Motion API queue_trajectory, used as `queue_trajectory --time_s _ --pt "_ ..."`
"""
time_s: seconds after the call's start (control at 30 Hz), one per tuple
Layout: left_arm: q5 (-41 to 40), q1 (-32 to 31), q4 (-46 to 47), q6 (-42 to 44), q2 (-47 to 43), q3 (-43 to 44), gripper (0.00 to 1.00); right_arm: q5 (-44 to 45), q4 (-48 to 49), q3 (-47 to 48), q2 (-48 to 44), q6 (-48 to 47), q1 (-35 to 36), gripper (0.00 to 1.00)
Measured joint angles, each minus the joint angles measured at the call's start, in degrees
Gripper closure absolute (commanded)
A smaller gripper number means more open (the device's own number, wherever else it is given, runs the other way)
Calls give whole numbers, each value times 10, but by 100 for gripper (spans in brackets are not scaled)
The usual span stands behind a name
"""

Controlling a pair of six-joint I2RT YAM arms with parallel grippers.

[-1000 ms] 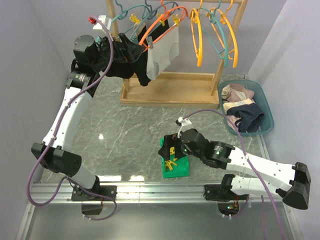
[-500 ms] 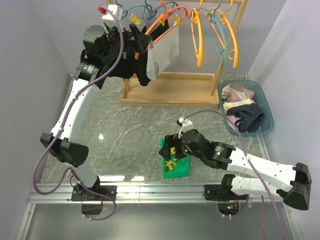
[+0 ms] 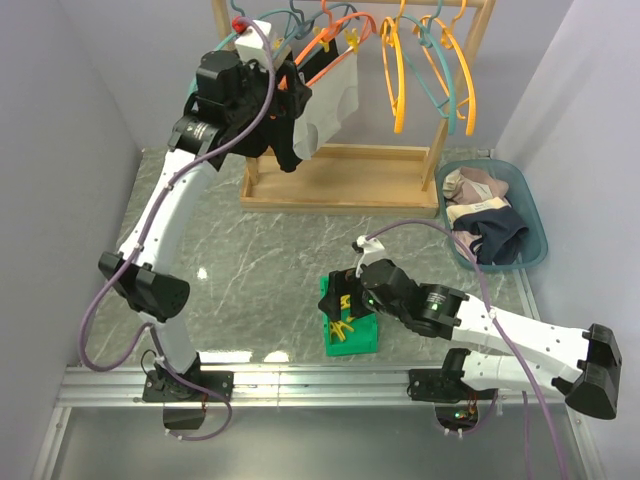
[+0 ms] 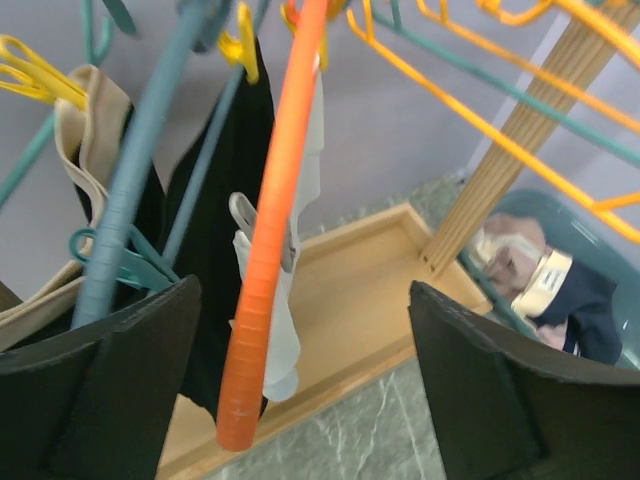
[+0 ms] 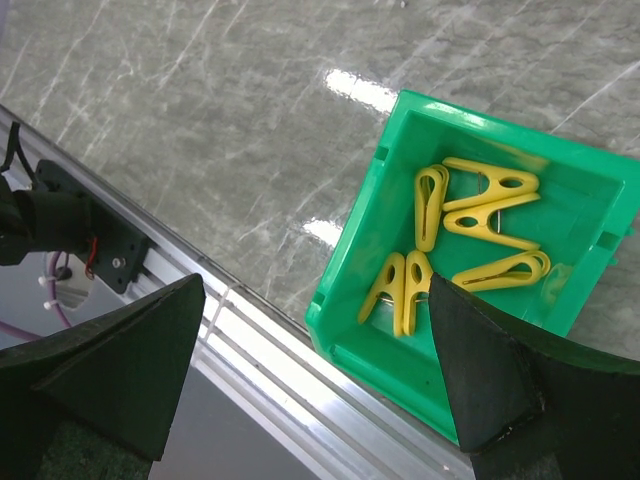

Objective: Remove the underwear clipped to the hanger
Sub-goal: Pick up the hanger from the clothesline.

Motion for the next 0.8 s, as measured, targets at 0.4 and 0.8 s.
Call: queue_trajectory --time_s 0.4,0.8 --pt "4 -20 -68 58 38 31 38 0 5 0 23 0 0 0" --pt "-21 -21 -65 63 50 50 95 0 5 0 23 0 0 0"
